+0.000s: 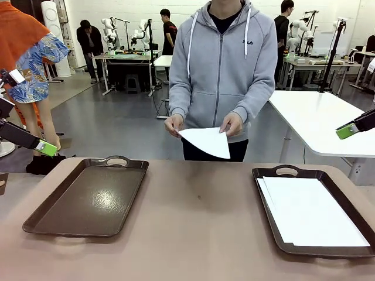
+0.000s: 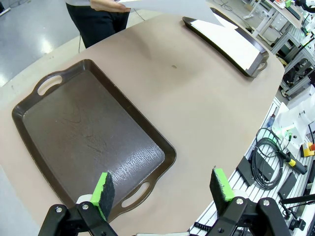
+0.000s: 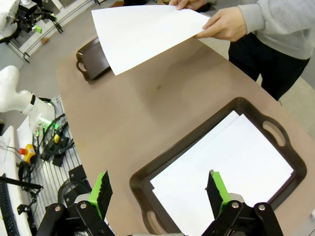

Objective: Sort the A4 documents.
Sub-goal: Receive the A4 Paper.

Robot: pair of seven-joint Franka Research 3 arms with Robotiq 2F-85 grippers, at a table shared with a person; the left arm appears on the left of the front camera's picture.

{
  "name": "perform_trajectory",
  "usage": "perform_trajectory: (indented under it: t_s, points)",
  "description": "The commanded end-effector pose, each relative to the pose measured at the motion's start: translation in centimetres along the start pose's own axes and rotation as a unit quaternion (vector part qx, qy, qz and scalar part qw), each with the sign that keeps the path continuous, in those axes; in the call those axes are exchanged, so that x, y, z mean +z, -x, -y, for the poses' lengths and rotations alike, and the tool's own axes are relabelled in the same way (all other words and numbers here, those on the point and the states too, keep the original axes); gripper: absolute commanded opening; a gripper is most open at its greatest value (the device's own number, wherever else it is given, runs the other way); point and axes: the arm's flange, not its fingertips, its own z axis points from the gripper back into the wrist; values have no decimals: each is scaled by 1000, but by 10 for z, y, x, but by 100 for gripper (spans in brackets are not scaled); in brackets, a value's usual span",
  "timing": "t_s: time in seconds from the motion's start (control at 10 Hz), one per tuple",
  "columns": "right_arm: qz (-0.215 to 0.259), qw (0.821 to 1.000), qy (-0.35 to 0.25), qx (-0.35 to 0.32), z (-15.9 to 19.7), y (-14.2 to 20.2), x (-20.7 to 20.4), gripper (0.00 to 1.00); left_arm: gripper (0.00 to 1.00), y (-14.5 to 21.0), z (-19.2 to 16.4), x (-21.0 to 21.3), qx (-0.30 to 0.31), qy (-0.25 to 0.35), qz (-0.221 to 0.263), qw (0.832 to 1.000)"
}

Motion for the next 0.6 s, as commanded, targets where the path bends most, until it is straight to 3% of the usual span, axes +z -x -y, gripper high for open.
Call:
perform_trajectory:
  t_s: [0.0, 0.5]
  points:
    - [1, 1000, 0, 1, -1, 0, 0, 100, 100, 1, -2, 0, -5, 8, 5, 1000]
    - [1, 1000, 0, 1, -1, 0, 0, 100, 100, 1, -2, 0, -5, 8, 5, 1000]
